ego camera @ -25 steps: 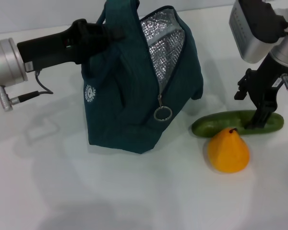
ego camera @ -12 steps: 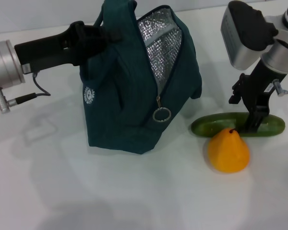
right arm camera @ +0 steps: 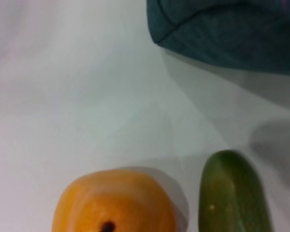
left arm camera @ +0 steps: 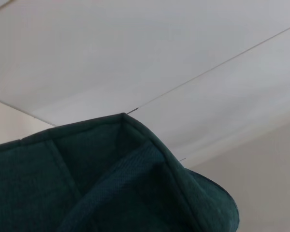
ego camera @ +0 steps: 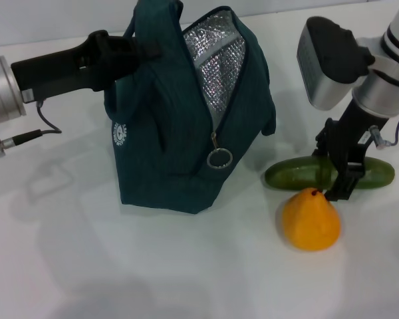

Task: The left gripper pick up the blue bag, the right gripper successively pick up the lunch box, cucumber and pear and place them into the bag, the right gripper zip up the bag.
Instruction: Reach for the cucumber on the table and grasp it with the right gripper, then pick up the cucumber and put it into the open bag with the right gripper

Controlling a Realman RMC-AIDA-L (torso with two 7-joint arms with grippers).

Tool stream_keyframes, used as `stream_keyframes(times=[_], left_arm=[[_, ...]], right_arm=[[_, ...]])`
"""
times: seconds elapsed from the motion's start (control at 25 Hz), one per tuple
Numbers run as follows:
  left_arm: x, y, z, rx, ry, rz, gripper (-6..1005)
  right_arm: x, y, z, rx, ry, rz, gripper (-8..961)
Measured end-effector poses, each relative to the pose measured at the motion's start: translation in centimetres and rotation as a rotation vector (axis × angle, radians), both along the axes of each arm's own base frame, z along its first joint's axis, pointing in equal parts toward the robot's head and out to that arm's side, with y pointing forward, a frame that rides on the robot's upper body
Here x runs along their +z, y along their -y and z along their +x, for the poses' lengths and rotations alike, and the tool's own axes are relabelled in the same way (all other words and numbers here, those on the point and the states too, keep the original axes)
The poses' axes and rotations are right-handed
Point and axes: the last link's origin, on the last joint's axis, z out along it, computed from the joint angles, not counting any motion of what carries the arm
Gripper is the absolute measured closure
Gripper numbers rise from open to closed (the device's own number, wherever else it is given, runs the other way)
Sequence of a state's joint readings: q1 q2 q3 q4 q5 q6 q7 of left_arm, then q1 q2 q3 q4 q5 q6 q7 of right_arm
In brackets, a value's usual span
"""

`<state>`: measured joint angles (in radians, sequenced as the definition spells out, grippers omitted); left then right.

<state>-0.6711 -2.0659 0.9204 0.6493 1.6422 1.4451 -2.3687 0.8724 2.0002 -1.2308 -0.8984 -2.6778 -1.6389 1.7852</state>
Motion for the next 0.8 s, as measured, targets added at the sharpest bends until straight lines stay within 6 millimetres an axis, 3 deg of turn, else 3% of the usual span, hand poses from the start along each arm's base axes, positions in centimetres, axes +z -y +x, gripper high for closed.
stream_keyframes(times=[0.52, 0.8], left_arm=[[0.29, -0.13, -0.12, -0.002, -0.006, 0.006, 946], [0.41, -0.18, -0.18, -0.002, -0.009, 0.008, 946]], right_arm=[[-0.43, 0.2, 0.25, -0.033, 0.019, 0.004, 129], [-0.38, 0.07, -0.01, -0.029, 0.023, 0.005, 252]])
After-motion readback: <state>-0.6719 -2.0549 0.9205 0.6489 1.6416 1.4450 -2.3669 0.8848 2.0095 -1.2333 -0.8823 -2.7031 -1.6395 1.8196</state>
